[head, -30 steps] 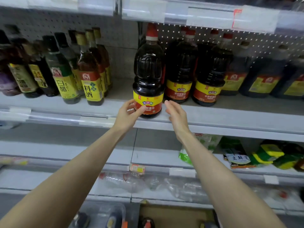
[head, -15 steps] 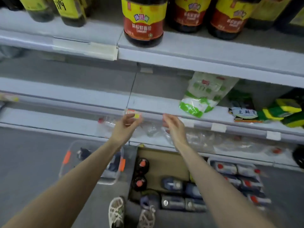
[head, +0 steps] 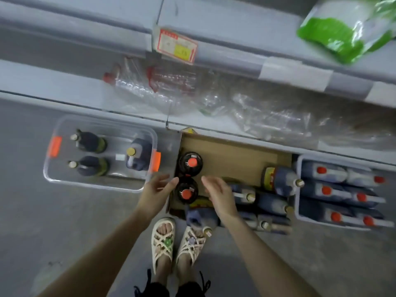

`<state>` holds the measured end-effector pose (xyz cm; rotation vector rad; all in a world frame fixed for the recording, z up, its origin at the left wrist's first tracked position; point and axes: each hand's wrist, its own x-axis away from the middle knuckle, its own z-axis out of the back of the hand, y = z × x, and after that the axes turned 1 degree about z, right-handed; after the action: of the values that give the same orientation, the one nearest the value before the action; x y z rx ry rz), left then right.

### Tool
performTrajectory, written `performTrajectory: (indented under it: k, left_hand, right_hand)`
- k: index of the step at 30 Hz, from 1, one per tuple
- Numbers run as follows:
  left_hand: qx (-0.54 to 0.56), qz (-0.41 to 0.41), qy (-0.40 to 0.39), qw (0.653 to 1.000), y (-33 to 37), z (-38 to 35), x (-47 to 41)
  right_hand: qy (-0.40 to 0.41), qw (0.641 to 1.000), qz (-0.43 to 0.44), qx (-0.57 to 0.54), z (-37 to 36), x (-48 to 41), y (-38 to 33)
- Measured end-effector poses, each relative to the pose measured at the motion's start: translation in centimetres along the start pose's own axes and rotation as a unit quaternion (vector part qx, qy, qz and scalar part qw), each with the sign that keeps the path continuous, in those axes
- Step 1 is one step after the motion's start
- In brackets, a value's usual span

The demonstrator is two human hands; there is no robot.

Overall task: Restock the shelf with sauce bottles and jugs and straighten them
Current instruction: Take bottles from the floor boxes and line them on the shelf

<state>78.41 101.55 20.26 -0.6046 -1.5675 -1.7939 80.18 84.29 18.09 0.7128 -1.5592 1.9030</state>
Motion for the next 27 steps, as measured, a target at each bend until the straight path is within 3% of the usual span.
performTrajectory:
  k: [10, 19, 27]
  left_hand:
    - [0.002, 0.091, 0.004, 0.996, -13.6, -0.1, -8.3]
    - [-0.005, 0.102, -0.012, 0.995, -17.8, -1.0, -11.9]
    - [-0.011, 0.095, -0.03, 0.995, -18.0, -0.6, -13.3]
  right_hand:
    - [0.009, 0.992, -0.121, 0.028, -6.6, -6.3, 14.7]
    - [0.051, 0.972, -0.189, -0.13, -10.2, -9.5, 20.2]
    - [0.077, 0.949, -0.173, -0.25, -10.7, -10.2, 19.6]
